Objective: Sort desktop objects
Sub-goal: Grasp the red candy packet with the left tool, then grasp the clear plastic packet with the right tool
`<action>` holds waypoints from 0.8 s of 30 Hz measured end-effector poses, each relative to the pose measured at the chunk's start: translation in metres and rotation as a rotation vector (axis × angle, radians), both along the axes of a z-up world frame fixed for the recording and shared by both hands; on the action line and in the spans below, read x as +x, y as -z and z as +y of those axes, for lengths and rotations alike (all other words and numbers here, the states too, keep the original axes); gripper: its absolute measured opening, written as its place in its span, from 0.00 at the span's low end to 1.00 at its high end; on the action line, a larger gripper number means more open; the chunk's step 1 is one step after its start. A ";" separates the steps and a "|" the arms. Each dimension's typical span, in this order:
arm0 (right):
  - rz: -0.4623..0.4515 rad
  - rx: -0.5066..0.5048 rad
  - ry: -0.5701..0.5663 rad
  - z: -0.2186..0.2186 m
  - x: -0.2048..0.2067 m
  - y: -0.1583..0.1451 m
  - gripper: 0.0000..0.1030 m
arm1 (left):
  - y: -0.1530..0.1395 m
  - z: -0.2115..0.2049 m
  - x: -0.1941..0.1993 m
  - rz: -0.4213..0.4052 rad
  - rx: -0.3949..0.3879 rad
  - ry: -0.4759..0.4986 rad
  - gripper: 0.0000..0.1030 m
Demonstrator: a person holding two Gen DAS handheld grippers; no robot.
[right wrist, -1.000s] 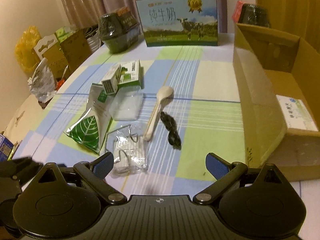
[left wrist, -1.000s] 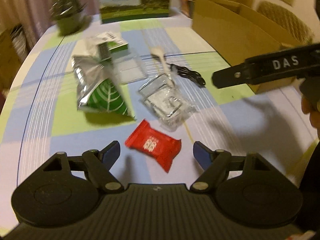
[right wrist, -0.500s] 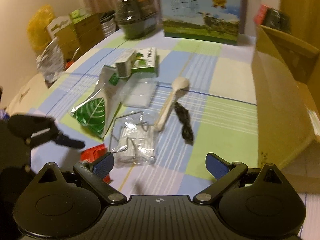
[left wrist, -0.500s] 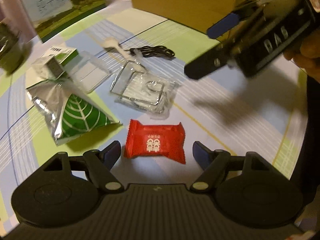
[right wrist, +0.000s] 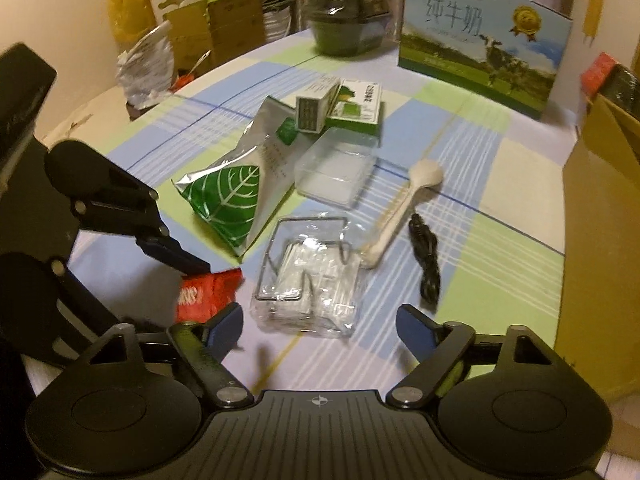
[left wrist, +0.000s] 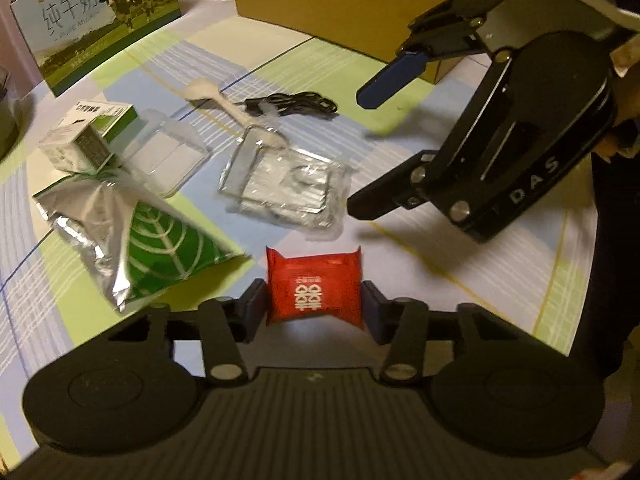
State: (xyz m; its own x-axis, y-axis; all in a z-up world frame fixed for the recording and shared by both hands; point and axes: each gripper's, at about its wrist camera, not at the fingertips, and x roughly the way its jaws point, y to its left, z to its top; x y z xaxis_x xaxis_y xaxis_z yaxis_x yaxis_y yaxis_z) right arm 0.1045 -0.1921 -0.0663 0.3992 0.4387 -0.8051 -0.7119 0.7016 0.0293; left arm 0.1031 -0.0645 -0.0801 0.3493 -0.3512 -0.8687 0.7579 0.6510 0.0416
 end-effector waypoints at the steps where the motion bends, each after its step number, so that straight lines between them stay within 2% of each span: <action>1: 0.003 -0.003 -0.006 0.002 0.000 0.001 0.75 | 0.000 0.003 -0.001 -0.005 0.012 -0.001 0.43; 8: -0.005 -0.026 -0.040 0.023 0.000 0.009 0.63 | 0.000 0.026 -0.006 -0.026 0.039 -0.043 0.43; 10: -0.012 -0.041 -0.052 0.030 0.000 0.012 0.57 | 0.000 0.029 -0.008 -0.025 0.036 -0.048 0.45; 14: -0.016 -0.054 -0.062 0.039 0.001 0.018 0.50 | 0.000 0.031 -0.007 -0.025 0.038 -0.058 0.52; 17: -0.026 -0.071 -0.066 0.042 0.001 0.022 0.40 | 0.001 0.032 -0.005 -0.024 0.033 -0.069 0.58; 20: -0.026 -0.072 -0.048 0.039 0.002 0.022 0.30 | 0.002 0.032 -0.003 -0.020 0.019 -0.086 0.59; 24: -0.006 -0.083 -0.003 0.026 -0.002 0.017 0.28 | 0.003 0.028 -0.002 -0.022 0.011 -0.090 0.61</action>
State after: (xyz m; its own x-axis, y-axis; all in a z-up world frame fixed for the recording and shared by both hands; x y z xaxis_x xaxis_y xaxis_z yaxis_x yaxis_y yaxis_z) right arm 0.1025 -0.1656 -0.0837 0.4026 0.3715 -0.8366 -0.7140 0.6993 -0.0331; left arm 0.1008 -0.0361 -0.0828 0.3981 -0.3084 -0.8639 0.6954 0.7157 0.0649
